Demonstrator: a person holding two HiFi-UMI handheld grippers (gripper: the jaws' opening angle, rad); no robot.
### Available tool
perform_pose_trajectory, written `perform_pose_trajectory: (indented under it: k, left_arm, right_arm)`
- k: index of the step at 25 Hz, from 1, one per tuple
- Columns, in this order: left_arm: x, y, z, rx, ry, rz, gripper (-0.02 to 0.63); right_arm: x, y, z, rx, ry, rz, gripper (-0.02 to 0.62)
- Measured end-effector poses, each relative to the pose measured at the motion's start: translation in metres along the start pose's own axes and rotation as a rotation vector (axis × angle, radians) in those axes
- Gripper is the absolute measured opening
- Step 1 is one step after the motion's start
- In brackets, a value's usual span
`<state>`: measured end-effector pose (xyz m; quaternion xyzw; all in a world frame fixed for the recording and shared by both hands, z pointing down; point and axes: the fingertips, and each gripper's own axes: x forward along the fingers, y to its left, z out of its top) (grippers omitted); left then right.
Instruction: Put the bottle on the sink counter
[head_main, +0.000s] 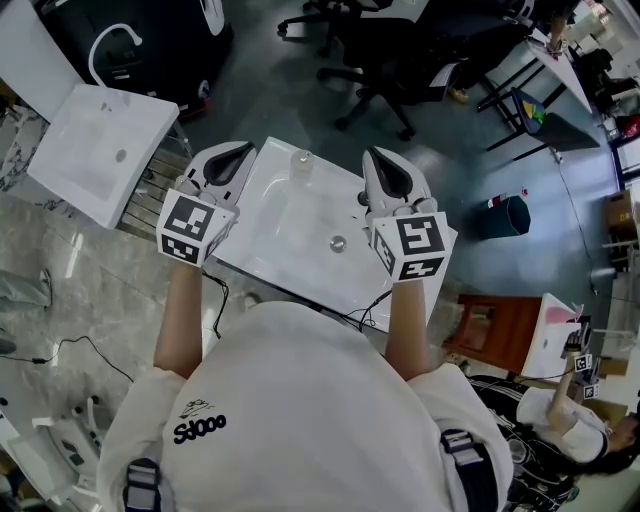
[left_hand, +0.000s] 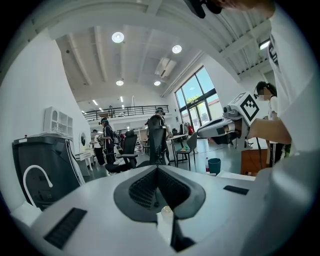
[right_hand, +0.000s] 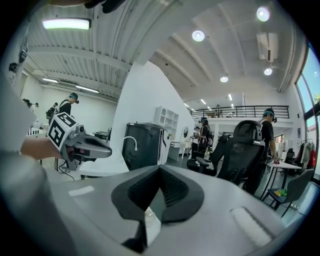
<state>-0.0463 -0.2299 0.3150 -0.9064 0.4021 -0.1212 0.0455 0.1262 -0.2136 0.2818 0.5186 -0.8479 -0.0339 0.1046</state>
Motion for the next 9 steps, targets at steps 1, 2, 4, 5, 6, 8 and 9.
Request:
perform_pose_trajectory:
  k: [1, 2, 4, 5, 6, 8, 9]
  left_arm:
    - [0.0002, -0.0001, -0.0002, -0.001, 0.001, 0.001, 0.006]
    - [0.0006, -0.0003, -0.0005, -0.003, 0.002, 0.002, 0.006]
    - [0.0016, -0.0007, -0.001, -0.006, 0.001, 0.002, 0.006]
    - [0.002, -0.0007, -0.0015, -0.008, 0.001, 0.001, 0.006]
    - [0.0021, -0.0004, -0.0021, -0.01, 0.0, 0.0, 0.006]
    - [0.002, 0.0004, -0.0037, -0.012, 0.0, -0.003, 0.006]
    - [0.0019, 0.0009, -0.0046, -0.013, 0.001, -0.005, 0.006]
  right_arm:
    - [-0.0002, -0.0002, -0.0006, 0.001, 0.001, 0.001, 0.009]
    - [-0.0005, -0.0005, -0.0015, 0.001, 0.003, 0.002, 0.009]
    - [-0.0006, -0.0015, -0.0032, 0.002, 0.005, 0.003, 0.009]
    - [-0.0004, -0.0018, -0.0037, 0.004, 0.005, 0.003, 0.009]
    - [0.0, -0.0019, -0.0038, 0.007, 0.004, 0.003, 0.009]
    - [0.001, -0.0016, -0.0036, 0.013, 0.001, 0.003, 0.009]
    - [0.0015, -0.0014, -0.0035, 0.016, -0.001, 0.003, 0.009]
